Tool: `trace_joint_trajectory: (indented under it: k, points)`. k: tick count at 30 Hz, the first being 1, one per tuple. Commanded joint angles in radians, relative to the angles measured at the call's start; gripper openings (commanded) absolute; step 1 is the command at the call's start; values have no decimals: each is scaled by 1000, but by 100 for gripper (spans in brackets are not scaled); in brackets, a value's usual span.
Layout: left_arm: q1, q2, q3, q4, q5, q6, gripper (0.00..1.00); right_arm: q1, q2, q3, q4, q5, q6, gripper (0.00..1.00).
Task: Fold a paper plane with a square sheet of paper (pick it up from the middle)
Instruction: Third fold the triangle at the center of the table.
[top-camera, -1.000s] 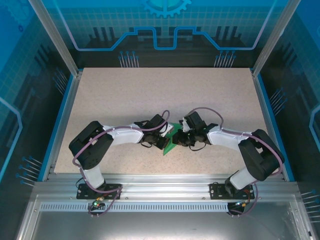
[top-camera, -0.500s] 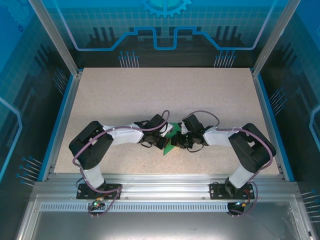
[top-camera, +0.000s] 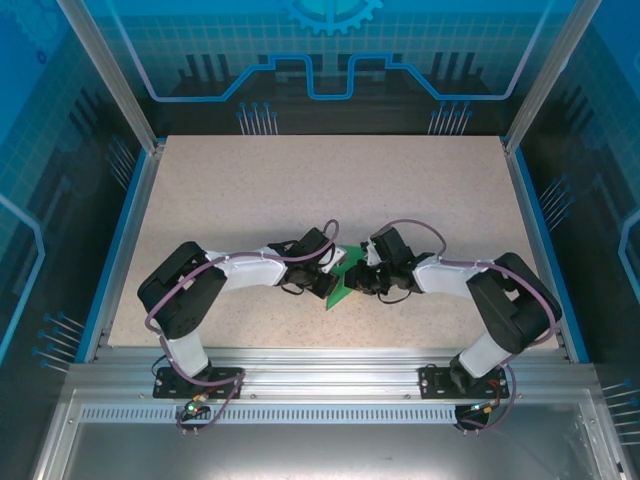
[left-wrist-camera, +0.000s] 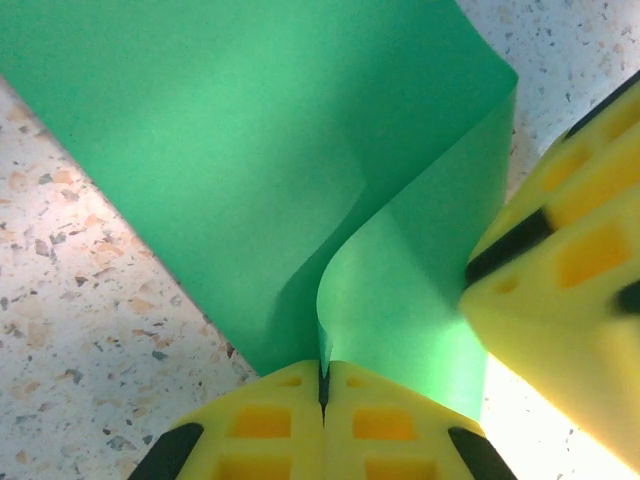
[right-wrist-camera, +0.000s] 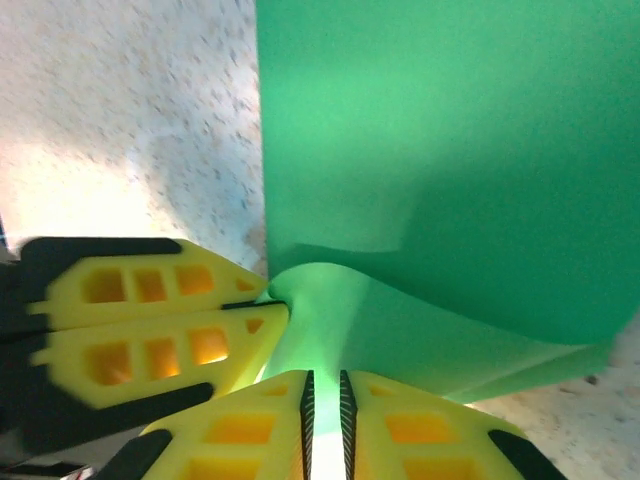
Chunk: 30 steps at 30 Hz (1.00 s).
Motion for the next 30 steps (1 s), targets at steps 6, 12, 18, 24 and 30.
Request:
trace_joint_trajectory:
  k: [6, 12, 18, 24, 30]
  points:
    - [14, 23, 8, -16, 0, 27, 0, -62, 15, -26, 60, -64, -7, 17]
    - [14, 23, 7, -19, 4, 27, 0, -70, 60, -34, -4, 30, -27, 17]
    - [15, 21, 1, -20, 5, 26, 0, -84, 69, -28, -71, 82, -64, 17]
    - [15, 16, -2, -19, 9, 20, 0, -110, -20, -20, -57, 14, -56, 18]
    - [14, 17, -2, -17, 8, 18, 0, -127, -14, -16, -17, -34, -43, 18]
